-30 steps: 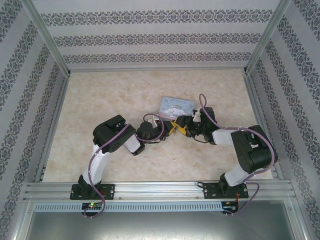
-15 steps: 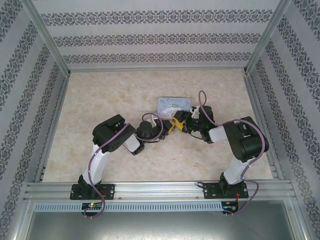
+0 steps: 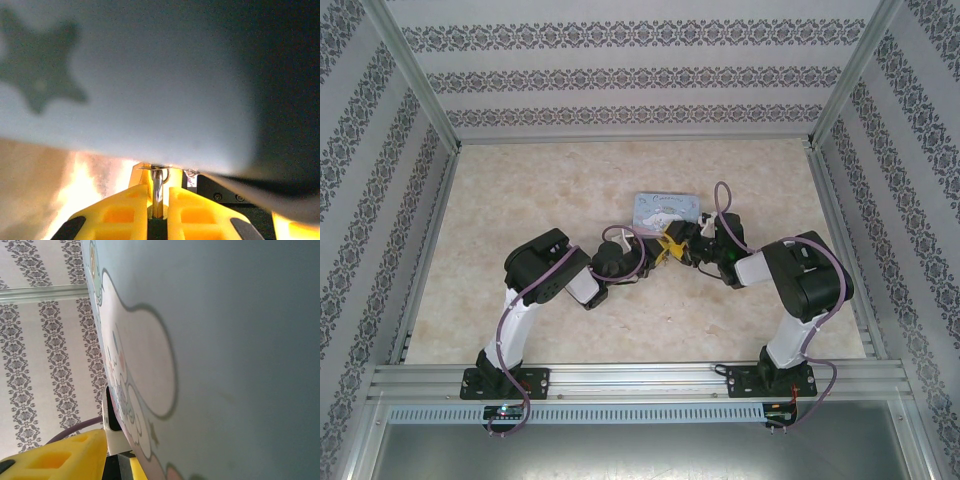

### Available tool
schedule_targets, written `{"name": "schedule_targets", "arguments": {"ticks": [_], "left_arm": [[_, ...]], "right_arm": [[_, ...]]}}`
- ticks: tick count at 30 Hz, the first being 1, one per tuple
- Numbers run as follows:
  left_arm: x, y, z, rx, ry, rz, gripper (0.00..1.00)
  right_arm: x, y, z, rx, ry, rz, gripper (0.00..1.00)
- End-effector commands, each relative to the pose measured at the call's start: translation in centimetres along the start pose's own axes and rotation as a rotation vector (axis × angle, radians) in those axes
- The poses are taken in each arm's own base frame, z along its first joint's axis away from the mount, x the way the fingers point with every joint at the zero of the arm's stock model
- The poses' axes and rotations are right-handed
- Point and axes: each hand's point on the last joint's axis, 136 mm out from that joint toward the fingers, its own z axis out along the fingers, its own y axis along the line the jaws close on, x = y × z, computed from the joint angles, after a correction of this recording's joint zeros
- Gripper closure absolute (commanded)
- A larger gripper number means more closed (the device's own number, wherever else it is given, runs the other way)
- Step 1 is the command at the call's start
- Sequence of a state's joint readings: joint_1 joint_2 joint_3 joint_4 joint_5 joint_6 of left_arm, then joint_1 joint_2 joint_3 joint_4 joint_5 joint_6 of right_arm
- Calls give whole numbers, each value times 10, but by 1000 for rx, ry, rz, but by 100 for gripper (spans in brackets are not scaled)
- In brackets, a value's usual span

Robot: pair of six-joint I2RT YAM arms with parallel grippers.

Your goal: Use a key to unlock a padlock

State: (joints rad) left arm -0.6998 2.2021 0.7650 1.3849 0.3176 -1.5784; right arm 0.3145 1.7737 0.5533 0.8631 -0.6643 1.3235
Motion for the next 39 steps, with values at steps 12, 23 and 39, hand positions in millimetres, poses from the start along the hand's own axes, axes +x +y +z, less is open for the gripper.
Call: {"name": "schedule_targets", "arguments": {"ticks": [12,23,39], "left_arm": [[26,7,-6,-47,104,29,54],[27,-2,-7,-27,106,41,50],[24,-13,-6,-2,90,1,43]], "right_arm": [[49,3,8,-25,179,-9,42],[57,-14,10,12,187,-8,42],[62,-18,5,-6,173,-25,42]]}}
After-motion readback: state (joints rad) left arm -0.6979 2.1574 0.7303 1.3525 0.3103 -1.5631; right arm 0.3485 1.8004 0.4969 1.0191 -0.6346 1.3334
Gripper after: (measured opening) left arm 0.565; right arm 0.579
